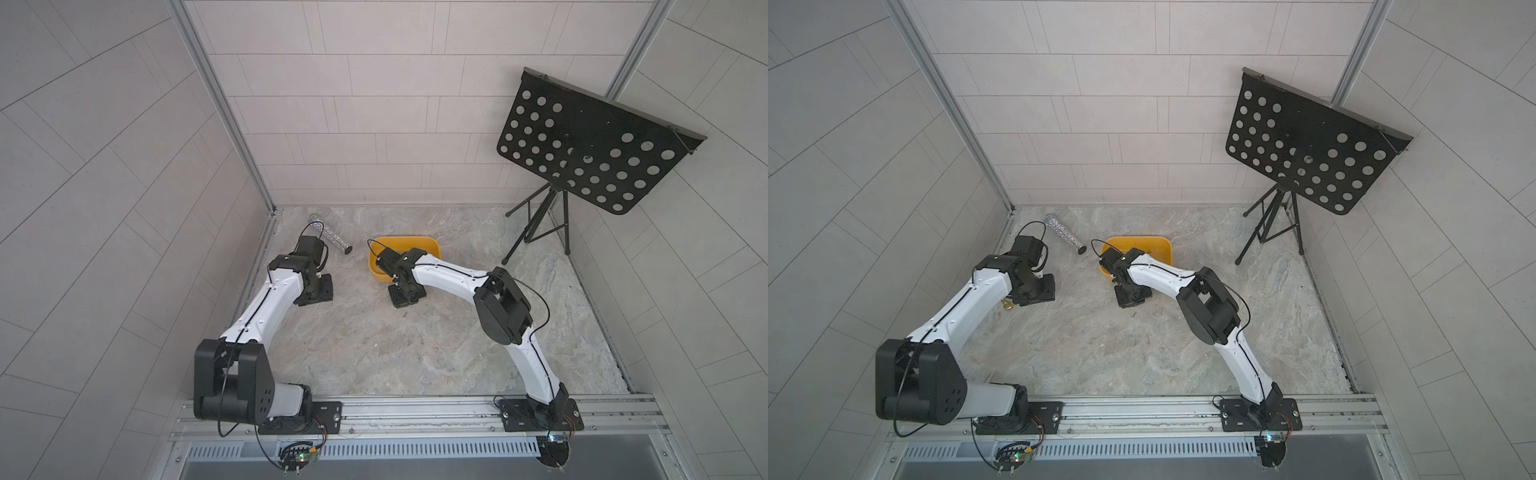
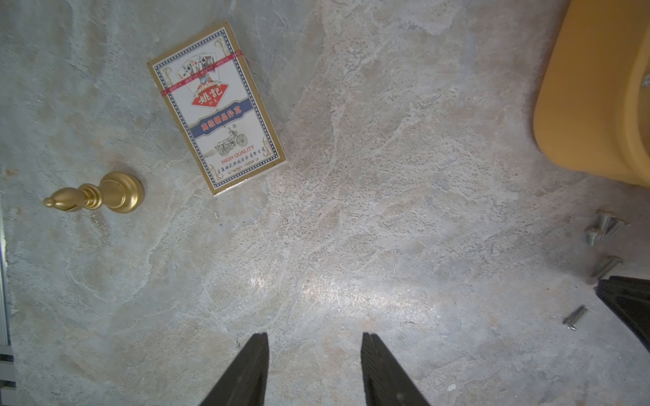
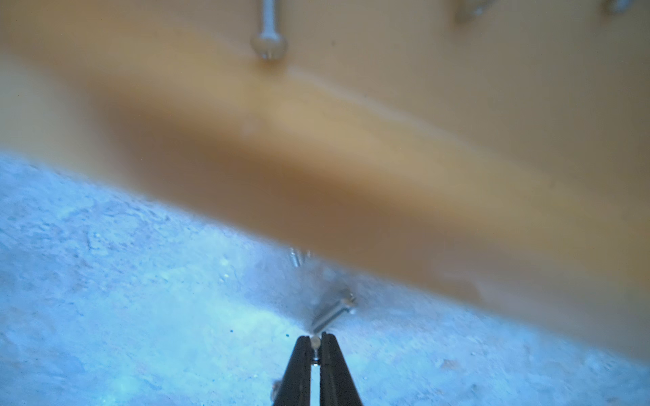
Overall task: Put the screws on the desktop into the storage box
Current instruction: Pick up the screw from the center of the board.
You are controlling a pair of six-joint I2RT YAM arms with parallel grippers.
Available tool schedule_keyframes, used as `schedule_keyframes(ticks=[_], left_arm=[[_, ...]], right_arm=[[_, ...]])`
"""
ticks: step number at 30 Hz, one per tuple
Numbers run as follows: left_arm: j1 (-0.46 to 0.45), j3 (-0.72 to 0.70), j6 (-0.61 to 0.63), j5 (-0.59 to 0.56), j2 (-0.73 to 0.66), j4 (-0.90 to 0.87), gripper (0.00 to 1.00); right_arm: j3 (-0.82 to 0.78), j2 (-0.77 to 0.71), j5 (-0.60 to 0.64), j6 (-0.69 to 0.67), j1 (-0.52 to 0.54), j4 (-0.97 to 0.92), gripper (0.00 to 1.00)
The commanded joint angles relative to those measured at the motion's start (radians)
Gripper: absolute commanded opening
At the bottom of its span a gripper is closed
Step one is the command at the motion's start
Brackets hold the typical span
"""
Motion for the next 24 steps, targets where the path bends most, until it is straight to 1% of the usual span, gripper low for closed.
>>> schedule_keyframes(ticks=[1,8,10,14,18,20,22,24], left_arm=[[0.007,-0.015,0.009,-0.008,-0.015,-0.007,0.49],[0.008,-0.015,0.009,-0.008,-0.016,-0.005,0.49],[0.008,-0.015,0.009,-0.009,-0.016,-0.005,0.49],[0.008,-0.015,0.008,-0.009,-0.017,-0.007,0.49],[0.009,-0.015,0.009,-0.008,-0.015,-0.007,0.49],[0.008,-0.016,0.009,-0.008,-0.016,-0.005,0.49],[0.009,-0.015,0.009,-0.008,-0.017,-0.005,0.49],[0.009,-0.015,0.009,-0.009,-0.016,-0.006,0.49]], right_arm=[[-0.017,-0.078,0.039,-0.01,0.002,-0.075,0.06],[-0.011,-0.153,0.067,-0.03,0.0,-0.116,0.03],[0.002,-0.161,0.07,-0.037,0.0,-0.132,0.03],[0.003,-0.167,0.061,-0.042,0.0,-0.145,0.07],[-0.014,-0.167,0.053,-0.042,0.0,-0.139,0.05],[-0.025,-0.172,0.056,-0.043,0.0,-0.135,0.08],[-0.035,-0.173,0.049,-0.044,-0.001,-0.132,0.14],[-0.054,-0.172,0.014,-0.04,0.001,-0.116,0.2]])
